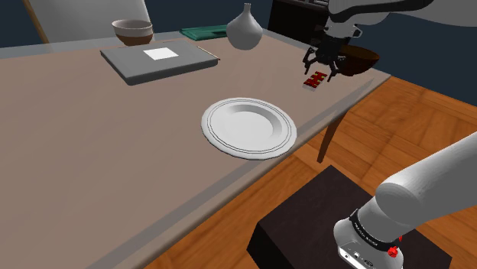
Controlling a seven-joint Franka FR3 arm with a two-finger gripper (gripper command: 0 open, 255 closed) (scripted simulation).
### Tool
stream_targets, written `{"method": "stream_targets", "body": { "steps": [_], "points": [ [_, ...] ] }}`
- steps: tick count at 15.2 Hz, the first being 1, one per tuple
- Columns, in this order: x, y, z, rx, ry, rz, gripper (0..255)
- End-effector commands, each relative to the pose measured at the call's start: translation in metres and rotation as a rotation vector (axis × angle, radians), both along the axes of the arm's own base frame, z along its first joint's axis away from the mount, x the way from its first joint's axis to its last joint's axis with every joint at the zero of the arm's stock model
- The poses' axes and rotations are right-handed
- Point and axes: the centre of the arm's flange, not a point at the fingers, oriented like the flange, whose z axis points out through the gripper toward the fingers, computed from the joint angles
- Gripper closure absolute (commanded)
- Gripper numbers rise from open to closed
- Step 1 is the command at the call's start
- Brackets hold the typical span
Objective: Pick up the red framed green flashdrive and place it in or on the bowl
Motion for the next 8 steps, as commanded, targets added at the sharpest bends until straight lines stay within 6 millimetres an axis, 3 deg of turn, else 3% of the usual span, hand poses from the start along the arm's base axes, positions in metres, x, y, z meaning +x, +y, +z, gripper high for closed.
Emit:
{"method": "stream_targets", "body": {
  "steps": [1,2,3,8],
  "points": [
    [0.0000,0.0000,-0.0001,0.000,0.000,0.000,0],
    [0.0000,0.0000,-0.0001,0.000,0.000,0.000,0],
    [0.0000,0.0000,-0.0001,0.000,0.000,0.000,255],
    [0.0008,0.0003,0.0007,0.000,0.000,0.000,255]
  ]
}}
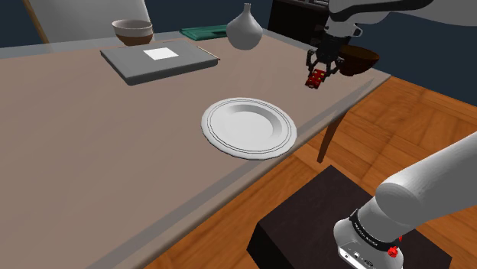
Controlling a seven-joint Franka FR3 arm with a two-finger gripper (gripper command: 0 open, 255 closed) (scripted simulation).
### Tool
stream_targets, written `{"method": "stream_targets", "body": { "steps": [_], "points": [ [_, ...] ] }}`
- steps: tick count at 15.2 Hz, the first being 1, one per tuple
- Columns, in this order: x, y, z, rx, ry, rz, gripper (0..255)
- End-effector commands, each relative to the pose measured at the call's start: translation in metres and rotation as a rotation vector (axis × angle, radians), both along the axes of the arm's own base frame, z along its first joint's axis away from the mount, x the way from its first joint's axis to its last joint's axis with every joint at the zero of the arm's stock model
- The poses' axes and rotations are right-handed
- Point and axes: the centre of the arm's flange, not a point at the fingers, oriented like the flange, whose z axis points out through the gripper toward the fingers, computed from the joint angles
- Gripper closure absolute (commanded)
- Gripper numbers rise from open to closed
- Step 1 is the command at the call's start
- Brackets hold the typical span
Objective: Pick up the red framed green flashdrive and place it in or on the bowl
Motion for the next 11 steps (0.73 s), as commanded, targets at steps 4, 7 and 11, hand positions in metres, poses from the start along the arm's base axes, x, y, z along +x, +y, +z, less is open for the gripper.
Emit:
{"method": "stream_targets", "body": {
  "steps": [4,7,11],
  "points": [
    [0.000,0.000,-0.003,0.002,0.003,0.001,255],
    [-0.001,0.000,0.013,0.002,0.003,0.001,255],
    [0.000,0.000,0.034,0.002,0.003,0.001,255]
  ]
}}
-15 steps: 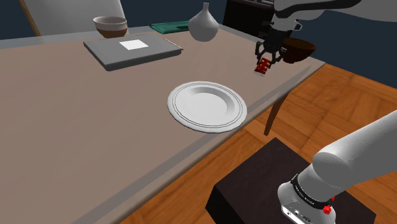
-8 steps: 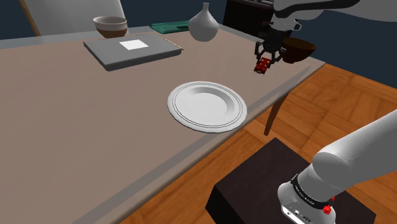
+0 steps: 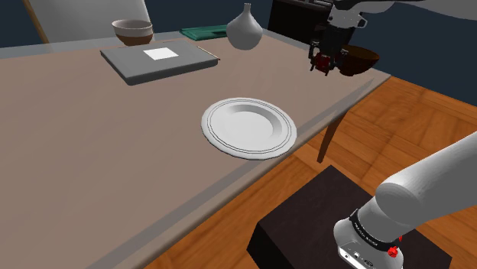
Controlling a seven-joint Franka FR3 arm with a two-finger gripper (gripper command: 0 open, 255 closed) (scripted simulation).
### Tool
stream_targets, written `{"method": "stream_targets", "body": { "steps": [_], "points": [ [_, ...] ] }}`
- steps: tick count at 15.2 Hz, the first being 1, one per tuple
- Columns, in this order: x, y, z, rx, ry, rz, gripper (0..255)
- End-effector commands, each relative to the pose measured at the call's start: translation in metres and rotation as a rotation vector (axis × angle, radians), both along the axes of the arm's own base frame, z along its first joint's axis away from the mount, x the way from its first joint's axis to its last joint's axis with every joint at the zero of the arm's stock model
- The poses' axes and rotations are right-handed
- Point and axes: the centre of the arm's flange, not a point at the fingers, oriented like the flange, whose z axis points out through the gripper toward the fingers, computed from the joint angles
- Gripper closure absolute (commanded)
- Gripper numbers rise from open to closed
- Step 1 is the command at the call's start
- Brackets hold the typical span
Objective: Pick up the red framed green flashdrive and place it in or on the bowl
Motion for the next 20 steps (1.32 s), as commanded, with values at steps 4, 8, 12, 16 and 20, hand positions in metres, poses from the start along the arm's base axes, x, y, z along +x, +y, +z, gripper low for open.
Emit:
{"method": "stream_targets", "body": {
  "steps": [4,8,12,16,20],
  "points": [
    [0.000,0.001,0.027,0.000,0.001,0.000,255],
    [0.000,0.001,0.048,0.000,0.001,0.000,255],
    [0.000,0.001,0.069,0.000,0.001,0.000,255],
    [0.000,0.001,0.090,0.000,0.001,0.000,255],
    [0.000,0.001,0.111,0.000,0.001,0.000,255]
  ]
}}
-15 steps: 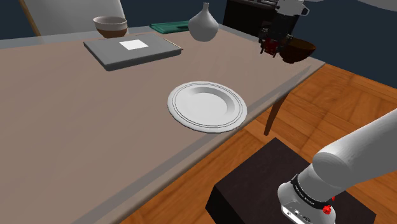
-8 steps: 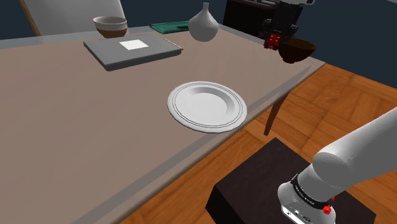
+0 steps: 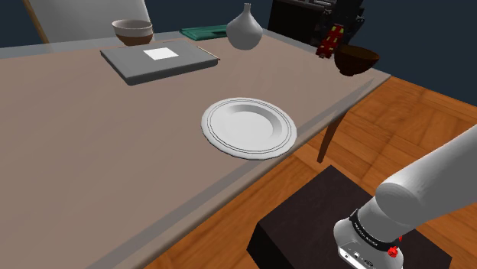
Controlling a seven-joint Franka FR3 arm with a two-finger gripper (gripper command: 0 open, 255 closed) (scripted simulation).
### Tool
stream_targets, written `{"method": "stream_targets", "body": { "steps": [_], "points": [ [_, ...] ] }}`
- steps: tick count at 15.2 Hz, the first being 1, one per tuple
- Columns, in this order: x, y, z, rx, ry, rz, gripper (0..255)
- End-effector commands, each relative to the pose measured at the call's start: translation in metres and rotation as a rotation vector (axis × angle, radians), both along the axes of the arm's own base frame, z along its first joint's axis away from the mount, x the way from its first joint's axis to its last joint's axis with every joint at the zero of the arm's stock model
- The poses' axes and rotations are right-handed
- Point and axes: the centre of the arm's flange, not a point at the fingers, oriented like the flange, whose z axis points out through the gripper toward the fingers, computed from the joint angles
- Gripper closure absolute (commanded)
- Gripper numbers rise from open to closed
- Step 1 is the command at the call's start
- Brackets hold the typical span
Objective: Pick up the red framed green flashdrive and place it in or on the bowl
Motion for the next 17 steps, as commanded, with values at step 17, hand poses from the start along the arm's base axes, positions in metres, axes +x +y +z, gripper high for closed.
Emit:
{"method": "stream_targets", "body": {
  "steps": [17],
  "points": [
    [-0.017,-0.144,0.034,0.000,0.000,0.000,255]
  ]
}}
